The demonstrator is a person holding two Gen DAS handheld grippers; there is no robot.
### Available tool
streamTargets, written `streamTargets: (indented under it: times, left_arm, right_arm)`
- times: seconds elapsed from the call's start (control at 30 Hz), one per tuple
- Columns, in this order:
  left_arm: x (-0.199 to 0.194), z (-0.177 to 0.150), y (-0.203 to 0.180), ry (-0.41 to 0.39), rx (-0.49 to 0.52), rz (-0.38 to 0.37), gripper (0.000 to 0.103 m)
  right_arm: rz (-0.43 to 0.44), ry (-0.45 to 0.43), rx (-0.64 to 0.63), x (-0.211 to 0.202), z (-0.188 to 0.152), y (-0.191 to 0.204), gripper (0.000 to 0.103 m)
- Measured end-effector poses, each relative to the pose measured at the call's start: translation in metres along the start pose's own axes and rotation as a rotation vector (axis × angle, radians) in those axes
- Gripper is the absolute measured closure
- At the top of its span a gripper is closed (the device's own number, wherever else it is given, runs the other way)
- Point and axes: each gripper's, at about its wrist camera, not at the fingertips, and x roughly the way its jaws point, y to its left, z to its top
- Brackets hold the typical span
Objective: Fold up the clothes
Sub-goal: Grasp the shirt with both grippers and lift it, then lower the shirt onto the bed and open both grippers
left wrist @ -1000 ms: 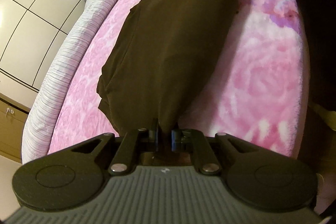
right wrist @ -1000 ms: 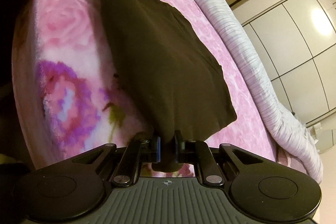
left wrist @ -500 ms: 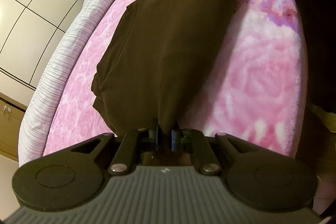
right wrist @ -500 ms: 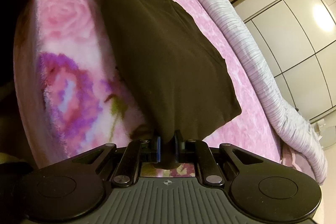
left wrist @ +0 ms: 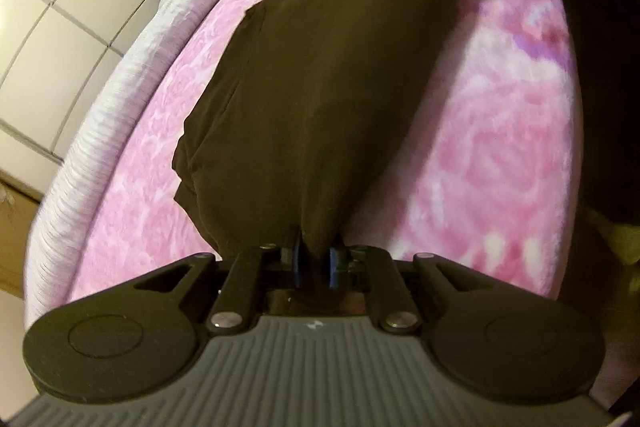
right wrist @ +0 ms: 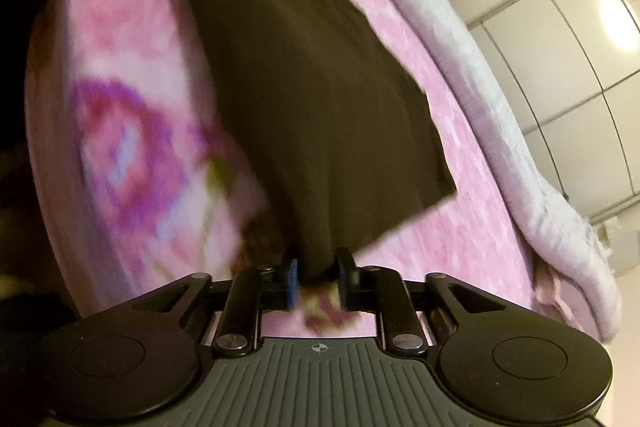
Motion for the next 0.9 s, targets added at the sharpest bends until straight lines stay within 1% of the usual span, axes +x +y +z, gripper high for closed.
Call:
streamTargets:
  times: [0.07, 0.13, 0.17, 0.2, 0.27, 0.33, 0.37, 0.43, 0.5, 0.57, 0.63, 0.67, 0.7, 0.77, 0.83, 0.9]
  left_arm:
    - [-0.006, -0.002, 0.016, -0.006, -0.085, -0.051, 0.084]
    - [-0.016, -0.007, 0.033, -0.022, -0.165, -0.098, 0.079]
    - [-0.021, -0.010, 0.042, -0.030, -0.200, -0.117, 0.073]
    - [-0.026, -0.013, 0.052, -0.039, -0.234, -0.137, 0.069]
    - [-0.032, -0.020, 0.071, -0.054, -0.299, -0.176, 0.068]
    - [-0.033, -0.025, 0.092, -0.064, -0.378, -0.196, 0.063]
    - [-0.033, -0.027, 0.103, -0.077, -0.425, -0.191, 0.060]
    - [-0.029, -0.027, 0.122, -0.090, -0.505, -0.138, 0.059]
    - [-0.024, -0.025, 0.139, -0.120, -0.563, -0.109, 0.048]
    - [-0.020, -0.021, 0.152, -0.180, -0.593, -0.094, 0.039]
    - [-0.013, -0.014, 0.160, -0.229, -0.597, -0.081, 0.038]
    - [-0.006, -0.010, 0.164, -0.228, -0.602, -0.093, 0.038]
    - [0.003, -0.006, 0.168, -0.204, -0.616, -0.104, 0.038]
    - [0.026, 0.001, 0.176, -0.128, -0.667, -0.130, 0.038]
    - [0.051, 0.004, 0.182, -0.069, -0.733, -0.189, 0.038]
    - [0.072, 0.005, 0.188, -0.045, -0.799, -0.255, 0.039]
  right_arm:
    - [-0.046, 0.071, 0.013, 0.004, -0.010, -0.007, 0.084]
    - [-0.068, 0.101, 0.082, 0.003, -0.023, -0.022, 0.084]
    - [-0.073, 0.103, 0.119, 0.000, -0.028, -0.030, 0.084]
    - [-0.077, 0.105, 0.157, -0.002, -0.033, -0.038, 0.084]
    - [-0.085, 0.097, 0.240, -0.005, -0.038, -0.054, 0.083]
    - [-0.084, 0.073, 0.323, -0.006, -0.039, -0.067, 0.082]
    - [-0.079, 0.055, 0.356, -0.005, -0.035, -0.073, 0.082]
    - [-0.068, 0.019, 0.423, -0.004, -0.027, -0.084, 0.080]
    - [-0.058, -0.018, 0.488, -0.002, -0.019, -0.095, 0.079]
    - [-0.042, -0.044, 0.519, 0.003, -0.008, -0.100, 0.077]
    - [-0.028, -0.065, 0.535, 0.009, 0.002, -0.105, 0.076]
    - [-0.022, -0.075, 0.543, 0.012, 0.007, -0.107, 0.076]
    - [-0.015, -0.085, 0.551, 0.014, 0.011, -0.110, 0.076]
    - [0.007, -0.103, 0.594, 0.019, 0.016, -0.118, 0.075]
    - [0.047, -0.122, 0.666, 0.030, 0.015, -0.132, 0.074]
    - [0.099, -0.128, 0.758, 0.040, 0.009, -0.148, 0.071]
